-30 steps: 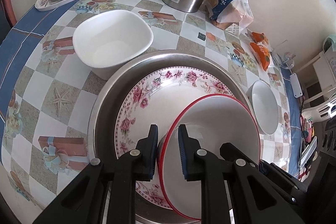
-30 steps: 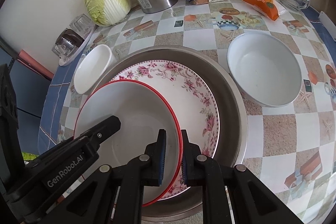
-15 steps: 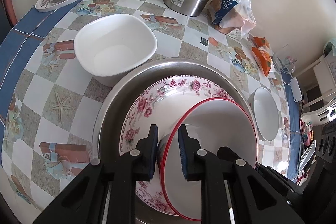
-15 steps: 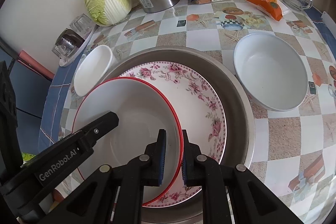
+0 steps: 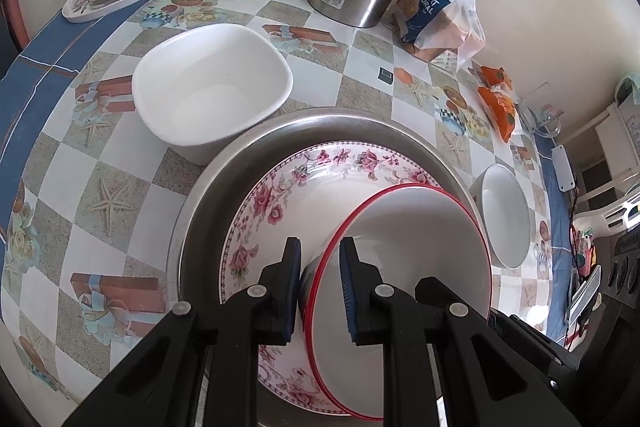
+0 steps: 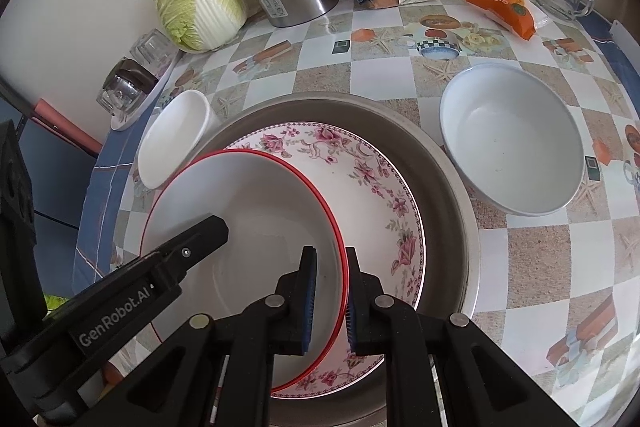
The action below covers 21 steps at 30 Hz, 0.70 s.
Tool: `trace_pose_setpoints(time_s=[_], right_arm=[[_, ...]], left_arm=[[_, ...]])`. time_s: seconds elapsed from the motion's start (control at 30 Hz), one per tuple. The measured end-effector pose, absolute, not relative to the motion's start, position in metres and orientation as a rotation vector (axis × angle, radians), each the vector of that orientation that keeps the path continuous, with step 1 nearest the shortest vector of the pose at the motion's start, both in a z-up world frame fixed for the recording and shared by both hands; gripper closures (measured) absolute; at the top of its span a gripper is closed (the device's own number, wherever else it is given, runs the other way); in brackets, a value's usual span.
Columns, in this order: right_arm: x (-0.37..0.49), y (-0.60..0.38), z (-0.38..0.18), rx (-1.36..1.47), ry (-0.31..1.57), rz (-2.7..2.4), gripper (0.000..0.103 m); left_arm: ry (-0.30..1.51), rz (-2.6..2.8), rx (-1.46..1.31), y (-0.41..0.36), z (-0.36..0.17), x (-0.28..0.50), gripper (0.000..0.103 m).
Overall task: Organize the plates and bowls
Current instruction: 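Lower the red-rimmed bowl onto the floral plate with both grippers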
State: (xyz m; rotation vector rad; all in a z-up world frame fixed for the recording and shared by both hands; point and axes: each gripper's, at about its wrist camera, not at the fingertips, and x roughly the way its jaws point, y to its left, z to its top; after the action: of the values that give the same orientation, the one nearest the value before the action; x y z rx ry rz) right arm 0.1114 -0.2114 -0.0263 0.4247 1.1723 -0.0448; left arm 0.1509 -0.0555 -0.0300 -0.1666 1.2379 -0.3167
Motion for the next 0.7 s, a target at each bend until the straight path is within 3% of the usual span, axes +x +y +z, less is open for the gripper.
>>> trace_pose_setpoints(time_s=[0.5, 0.7], right_arm=[[0.1122, -0.2112, -0.0285, 0.436, 1.176, -0.033, 0.087], [0.1122, -0.2110, -0.0350, 0.455, 1.208, -0.044, 0.087]], left_arm=[[1.265, -0.307, -0.179, -0.0526, -0.0382, 0.1542, 0.084], [1.260, -0.324, -0.199, -0.0534, -0.0339, 0.1527, 0.072]])
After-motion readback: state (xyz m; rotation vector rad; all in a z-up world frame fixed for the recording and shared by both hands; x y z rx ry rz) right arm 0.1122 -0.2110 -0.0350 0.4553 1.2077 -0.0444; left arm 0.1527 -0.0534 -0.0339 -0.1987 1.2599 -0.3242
